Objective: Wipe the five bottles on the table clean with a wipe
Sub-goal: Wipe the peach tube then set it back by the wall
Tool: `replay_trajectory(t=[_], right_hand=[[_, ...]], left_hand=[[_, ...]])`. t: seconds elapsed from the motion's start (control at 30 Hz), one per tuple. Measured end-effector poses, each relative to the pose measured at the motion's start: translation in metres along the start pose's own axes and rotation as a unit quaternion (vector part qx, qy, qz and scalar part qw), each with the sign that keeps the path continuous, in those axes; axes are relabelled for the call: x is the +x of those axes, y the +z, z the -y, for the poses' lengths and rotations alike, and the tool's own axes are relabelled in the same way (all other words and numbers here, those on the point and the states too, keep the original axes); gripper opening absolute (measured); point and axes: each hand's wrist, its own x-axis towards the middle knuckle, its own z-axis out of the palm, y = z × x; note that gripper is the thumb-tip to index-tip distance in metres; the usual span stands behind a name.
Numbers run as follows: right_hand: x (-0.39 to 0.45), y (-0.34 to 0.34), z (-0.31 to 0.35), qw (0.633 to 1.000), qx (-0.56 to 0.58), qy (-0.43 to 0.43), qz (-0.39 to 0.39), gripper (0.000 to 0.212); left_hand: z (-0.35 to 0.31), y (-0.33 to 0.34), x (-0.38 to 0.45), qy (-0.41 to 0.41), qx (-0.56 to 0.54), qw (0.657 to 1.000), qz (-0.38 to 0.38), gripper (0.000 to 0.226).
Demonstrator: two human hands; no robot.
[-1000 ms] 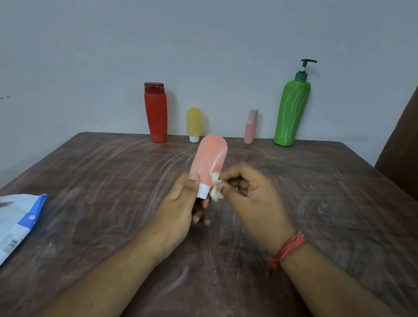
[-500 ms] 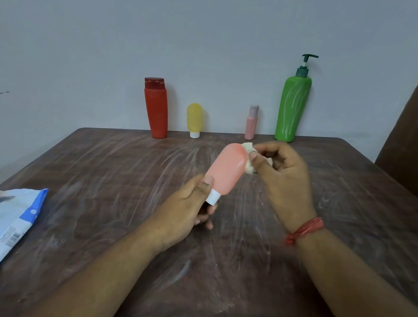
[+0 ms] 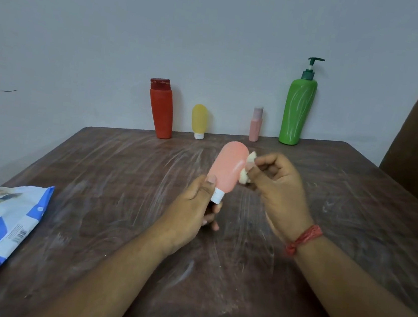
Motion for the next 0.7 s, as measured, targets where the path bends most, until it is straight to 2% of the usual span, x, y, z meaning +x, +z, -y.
replay_trajectory(t=[0.07,0.1,0.23,0.27,0.37,0.43,0.6,0.7], right_hand=[[-0.006,0.007,-0.006,0.997,-0.035,0.018,0.071,0.021],[-0.006,0.009,-0.006,0.996,-0.051,0.013,0.075,0.02],[0.004,0.006,-0.001,1.0,-0.001,-0.01,-0.022,0.021],[0.003,0.004,-0.002,1.0,-0.002,-0.011,-0.009,0.024],[-0.007,0.005,-0.009,0.993,-0.056,0.021,0.099,0.032],[-0.009,0.009,-0.011,0.987,-0.105,0.026,0.117,0.03],[0.001,0.005,0.001,0.991,-0.125,-0.043,-0.005,0.011],[0.008,-0.006,0.01,0.987,-0.13,-0.061,-0.074,0.013]], left_hand=[[0.0,-0.004,0.003,0.002,-0.023,0.999,-0.04,0.045],[0.0,-0.006,0.003,0.002,-0.025,0.999,-0.046,0.044],[0.002,-0.001,0.002,-0.007,-0.039,0.999,-0.003,0.039],[0.002,0.002,0.002,-0.005,-0.044,0.999,-0.005,0.038],[0.0,0.004,0.0,0.005,-0.026,0.998,-0.052,0.043],[-0.002,0.002,-0.001,0.011,0.02,0.997,-0.071,0.04],[-0.008,0.004,-0.003,0.013,0.126,0.991,-0.035,0.035],[-0.009,0.007,-0.004,0.015,0.148,0.989,-0.008,0.028]])
